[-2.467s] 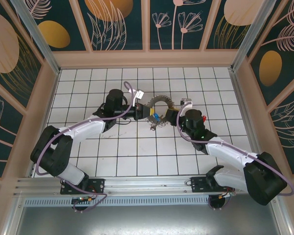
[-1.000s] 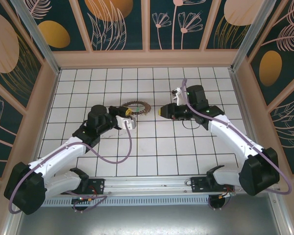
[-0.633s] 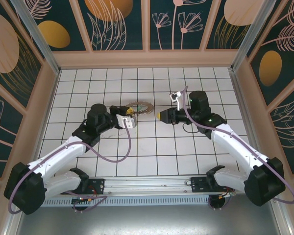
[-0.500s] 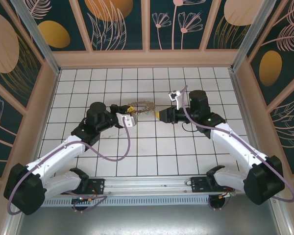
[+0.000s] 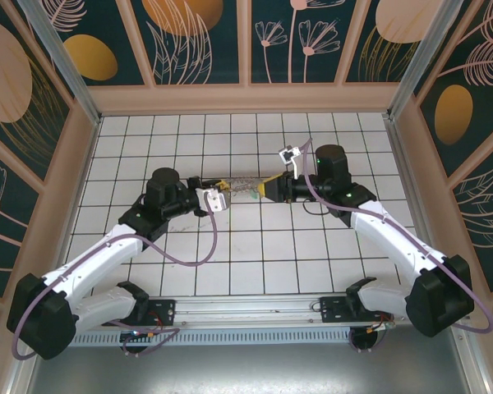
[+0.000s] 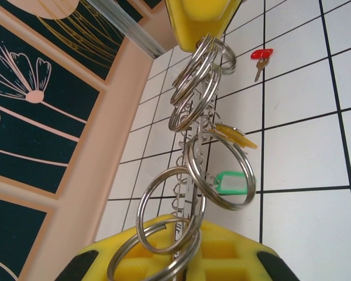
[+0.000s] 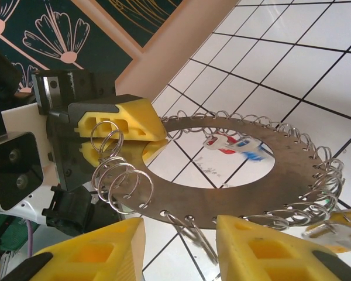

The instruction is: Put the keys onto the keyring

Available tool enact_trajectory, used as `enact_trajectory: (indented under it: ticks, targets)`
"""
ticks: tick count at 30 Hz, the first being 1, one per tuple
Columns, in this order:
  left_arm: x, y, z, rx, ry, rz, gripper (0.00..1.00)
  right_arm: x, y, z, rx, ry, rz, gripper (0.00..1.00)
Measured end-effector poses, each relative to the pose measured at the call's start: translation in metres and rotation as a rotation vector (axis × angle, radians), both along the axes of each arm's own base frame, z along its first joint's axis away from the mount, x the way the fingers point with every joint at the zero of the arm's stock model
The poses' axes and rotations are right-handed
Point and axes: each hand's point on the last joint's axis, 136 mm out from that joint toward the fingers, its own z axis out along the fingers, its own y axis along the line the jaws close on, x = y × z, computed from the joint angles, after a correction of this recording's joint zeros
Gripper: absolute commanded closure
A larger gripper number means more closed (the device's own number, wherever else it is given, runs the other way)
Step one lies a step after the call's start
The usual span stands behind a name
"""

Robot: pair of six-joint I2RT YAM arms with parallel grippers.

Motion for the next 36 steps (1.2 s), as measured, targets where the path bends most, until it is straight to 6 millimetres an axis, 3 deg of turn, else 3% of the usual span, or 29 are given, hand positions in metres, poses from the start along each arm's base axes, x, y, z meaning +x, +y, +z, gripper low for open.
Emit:
enact_trajectory:
  ticks: [9,16,25,36]
  targets:
    - [-0.001,-0.003,0.001,-0.015,0.051,-0.005,1.00,0.007,-0.013,0.007,0.011,-0.008,-0.043,0.55]
    - [0.001,-0.004,0.000,-0.016,0.067,-0.004,1.00,0.002,-0.023,0.018,0.024,-0.021,-0.052,0.62]
    - [0.003,-0.009,0.000,-0.031,0.109,-0.010,1.00,-0.010,-0.021,0.005,0.029,0.026,0.000,0.61]
    - [0.001,-0.014,0.000,-0.047,0.141,-0.034,1.00,-0.007,-0.019,-0.004,0.022,0.051,0.010,0.61]
